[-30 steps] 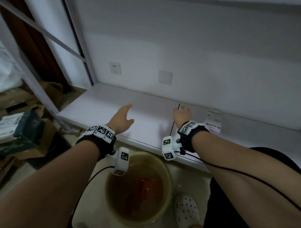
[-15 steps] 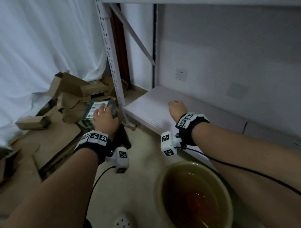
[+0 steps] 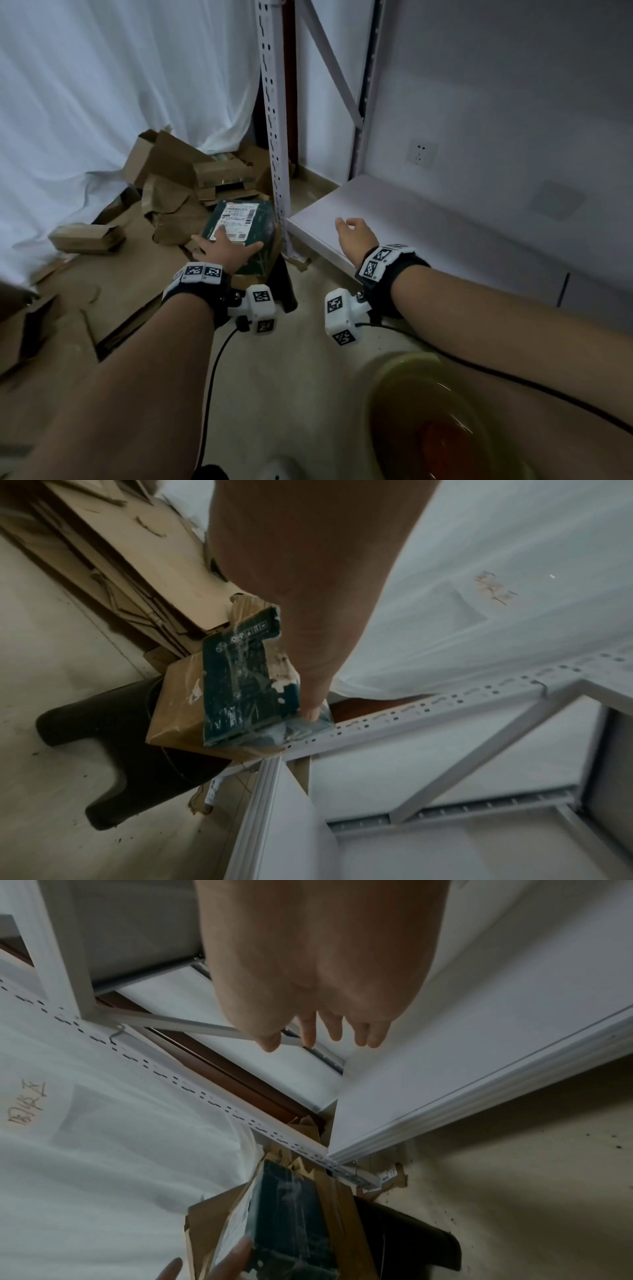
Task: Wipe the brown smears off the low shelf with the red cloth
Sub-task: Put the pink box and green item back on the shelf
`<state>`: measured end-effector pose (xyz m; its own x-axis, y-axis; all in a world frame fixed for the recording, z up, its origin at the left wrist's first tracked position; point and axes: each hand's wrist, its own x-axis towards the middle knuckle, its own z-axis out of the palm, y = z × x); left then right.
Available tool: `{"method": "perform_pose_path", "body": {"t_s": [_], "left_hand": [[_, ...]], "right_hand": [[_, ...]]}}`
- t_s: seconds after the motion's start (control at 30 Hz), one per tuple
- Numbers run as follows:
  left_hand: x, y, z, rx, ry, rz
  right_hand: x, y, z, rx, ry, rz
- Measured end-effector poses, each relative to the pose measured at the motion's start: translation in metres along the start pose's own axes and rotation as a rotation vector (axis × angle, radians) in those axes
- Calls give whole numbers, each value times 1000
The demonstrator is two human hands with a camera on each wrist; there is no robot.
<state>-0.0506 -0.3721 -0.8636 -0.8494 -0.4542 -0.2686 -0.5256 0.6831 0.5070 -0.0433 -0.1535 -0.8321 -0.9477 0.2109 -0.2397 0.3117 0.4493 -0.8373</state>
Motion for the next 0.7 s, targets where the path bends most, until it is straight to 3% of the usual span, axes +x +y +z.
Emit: {"method": "perform_pose_path", "body": {"t_s": [0.4, 0.7], "left_hand": [[2, 13, 14, 88, 95, -24], [-5, 13, 11, 159, 21, -31]], "right_hand": [[19, 10, -10, -10, -10, 43], [11, 6, -6, -2, -23, 61]]}}
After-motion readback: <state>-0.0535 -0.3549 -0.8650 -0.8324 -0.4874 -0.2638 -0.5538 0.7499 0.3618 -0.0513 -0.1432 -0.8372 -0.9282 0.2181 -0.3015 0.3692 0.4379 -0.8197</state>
